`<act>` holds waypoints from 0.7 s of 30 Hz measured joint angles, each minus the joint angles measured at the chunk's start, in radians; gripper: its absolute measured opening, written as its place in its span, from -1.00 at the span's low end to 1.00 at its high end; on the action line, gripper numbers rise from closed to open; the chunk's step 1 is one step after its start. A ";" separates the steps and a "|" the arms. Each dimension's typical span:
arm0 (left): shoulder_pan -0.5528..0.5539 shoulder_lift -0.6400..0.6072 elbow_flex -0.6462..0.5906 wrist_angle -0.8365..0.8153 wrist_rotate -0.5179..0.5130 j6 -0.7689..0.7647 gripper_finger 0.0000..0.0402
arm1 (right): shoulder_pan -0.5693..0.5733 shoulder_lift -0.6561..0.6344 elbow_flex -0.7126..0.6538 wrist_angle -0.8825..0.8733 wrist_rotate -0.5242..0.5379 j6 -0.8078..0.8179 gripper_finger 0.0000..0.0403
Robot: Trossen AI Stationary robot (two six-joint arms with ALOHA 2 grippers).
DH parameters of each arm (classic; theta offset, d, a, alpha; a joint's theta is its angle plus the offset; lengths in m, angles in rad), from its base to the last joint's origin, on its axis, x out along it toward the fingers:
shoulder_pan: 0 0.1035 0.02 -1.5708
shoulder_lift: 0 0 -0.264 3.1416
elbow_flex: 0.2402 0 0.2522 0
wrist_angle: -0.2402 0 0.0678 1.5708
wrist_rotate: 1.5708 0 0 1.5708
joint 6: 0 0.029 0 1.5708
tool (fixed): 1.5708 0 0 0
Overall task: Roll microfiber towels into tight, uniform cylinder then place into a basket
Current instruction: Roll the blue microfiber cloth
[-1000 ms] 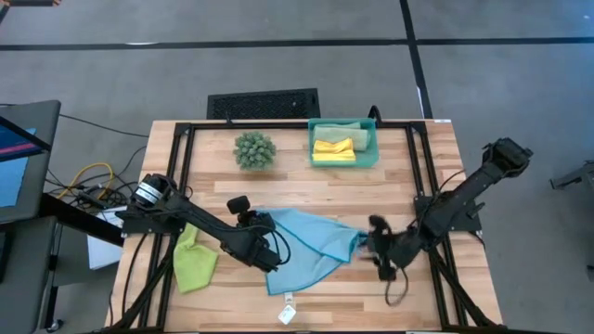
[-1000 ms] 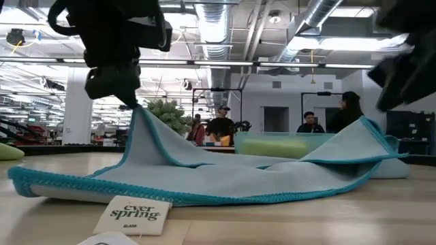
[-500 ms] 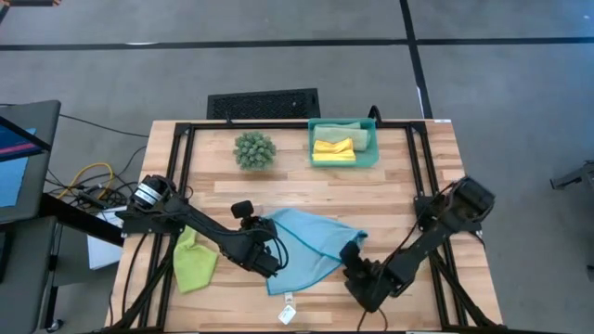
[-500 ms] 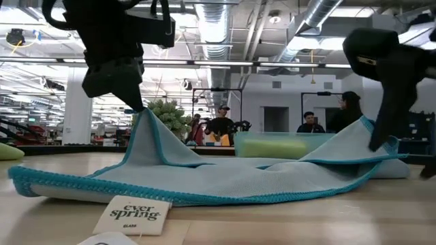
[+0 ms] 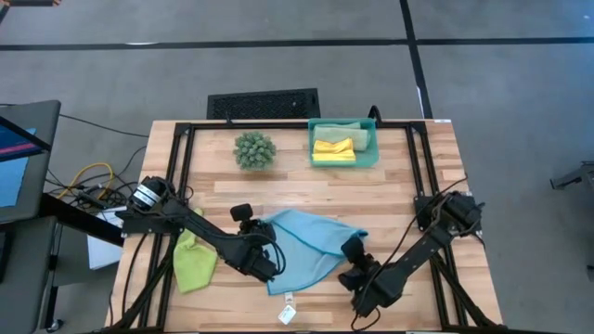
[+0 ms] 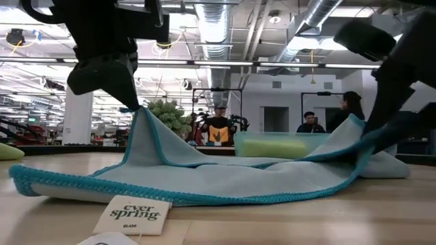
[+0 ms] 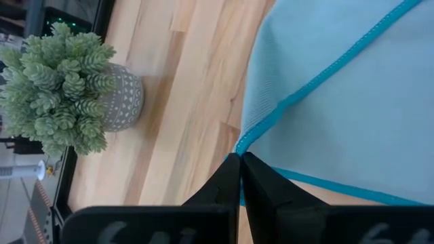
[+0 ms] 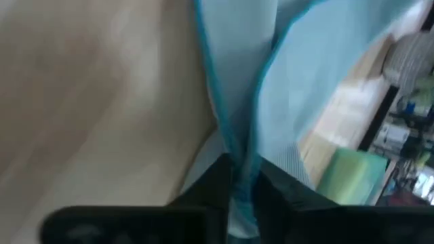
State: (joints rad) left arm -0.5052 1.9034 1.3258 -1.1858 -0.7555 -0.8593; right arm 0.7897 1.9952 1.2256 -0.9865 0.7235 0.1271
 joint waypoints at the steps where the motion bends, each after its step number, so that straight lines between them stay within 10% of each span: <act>1: 0.000 0.000 0.000 0.000 0.000 0.000 -1.00 | 0.001 -0.010 0.000 -0.001 -0.001 0.018 -0.82; 6: -0.002 0.000 0.000 0.000 0.011 0.008 -1.00 | 0.009 -0.073 0.001 0.010 -0.095 0.092 -0.93; 21: -0.040 0.000 0.000 0.000 0.013 0.017 -1.00 | -0.044 -0.125 -0.016 0.135 -0.194 0.216 -0.20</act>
State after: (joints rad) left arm -0.5457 1.9034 1.3258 -1.1860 -0.7422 -0.8425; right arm 0.7457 1.8702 1.2098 -0.8516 0.5293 0.3427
